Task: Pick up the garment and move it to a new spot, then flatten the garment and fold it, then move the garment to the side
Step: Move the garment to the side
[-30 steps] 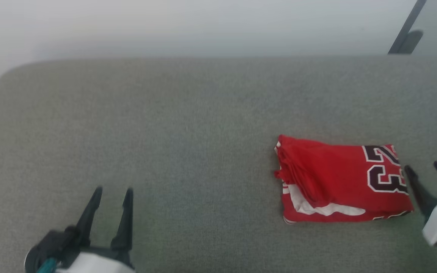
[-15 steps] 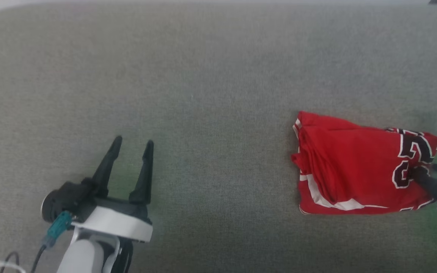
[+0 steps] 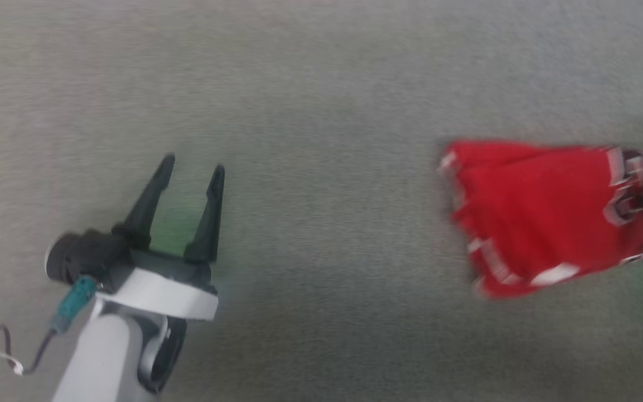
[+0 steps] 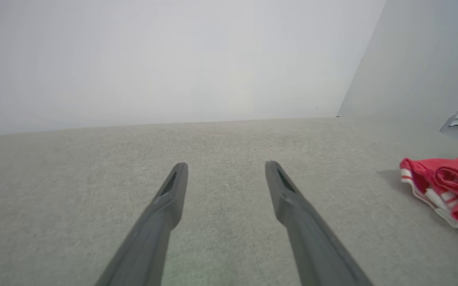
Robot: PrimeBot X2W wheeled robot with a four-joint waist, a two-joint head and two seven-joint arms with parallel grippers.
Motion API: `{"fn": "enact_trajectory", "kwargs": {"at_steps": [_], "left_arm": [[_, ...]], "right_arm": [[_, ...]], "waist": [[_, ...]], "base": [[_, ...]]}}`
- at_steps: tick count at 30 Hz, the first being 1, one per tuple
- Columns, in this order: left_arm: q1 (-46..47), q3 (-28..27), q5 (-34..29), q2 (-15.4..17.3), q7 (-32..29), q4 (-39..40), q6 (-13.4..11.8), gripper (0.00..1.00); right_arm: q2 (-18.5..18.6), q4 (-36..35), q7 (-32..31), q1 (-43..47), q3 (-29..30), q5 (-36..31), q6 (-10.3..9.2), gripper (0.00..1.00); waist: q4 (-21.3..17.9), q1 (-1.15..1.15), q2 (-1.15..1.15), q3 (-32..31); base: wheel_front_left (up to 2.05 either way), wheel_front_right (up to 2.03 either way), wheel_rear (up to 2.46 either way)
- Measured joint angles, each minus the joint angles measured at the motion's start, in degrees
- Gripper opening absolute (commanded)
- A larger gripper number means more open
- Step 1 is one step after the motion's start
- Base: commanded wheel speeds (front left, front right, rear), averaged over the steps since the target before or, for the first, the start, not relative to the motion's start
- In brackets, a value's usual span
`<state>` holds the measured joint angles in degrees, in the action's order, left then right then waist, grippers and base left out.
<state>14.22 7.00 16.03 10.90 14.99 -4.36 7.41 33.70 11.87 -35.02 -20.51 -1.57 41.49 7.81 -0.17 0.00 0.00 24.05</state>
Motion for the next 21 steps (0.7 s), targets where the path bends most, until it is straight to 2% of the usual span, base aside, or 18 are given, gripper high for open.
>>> {"fn": "enact_trajectory", "kwargs": {"at_steps": [7, 11, 21], "left_arm": [[7.48, 2.78, -1.51, 4.11, 0.0, 2.27, 0.01, 1.0], [14.19, 5.19, -1.77, 6.84, 0.0, 2.66, 0.01, 1.0], [28.3, 10.92, -1.65, 11.34, 0.0, 2.59, 0.01, 1.0]], "right_arm": [[2.92, 2.16, 5.93, -3.27, 9.35, -1.68, -0.3, 0.0], [4.69, 5.71, 9.0, -6.57, 13.47, -4.45, -0.31, 0.0], [7.31, 18.82, 18.0, -18.34, 15.7, -10.98, -0.31, 0.0]], "waist": [[-4.54, 0.0, 0.0, 4.17], [-6.75, 0.0, 0.0, 8.04], [-10.03, 0.0, 0.0, 17.71]], "base": [[0.0, 0.0, 0.0], [0.0, 0.0, 0.0], [0.0, 0.0, 0.0]]}}
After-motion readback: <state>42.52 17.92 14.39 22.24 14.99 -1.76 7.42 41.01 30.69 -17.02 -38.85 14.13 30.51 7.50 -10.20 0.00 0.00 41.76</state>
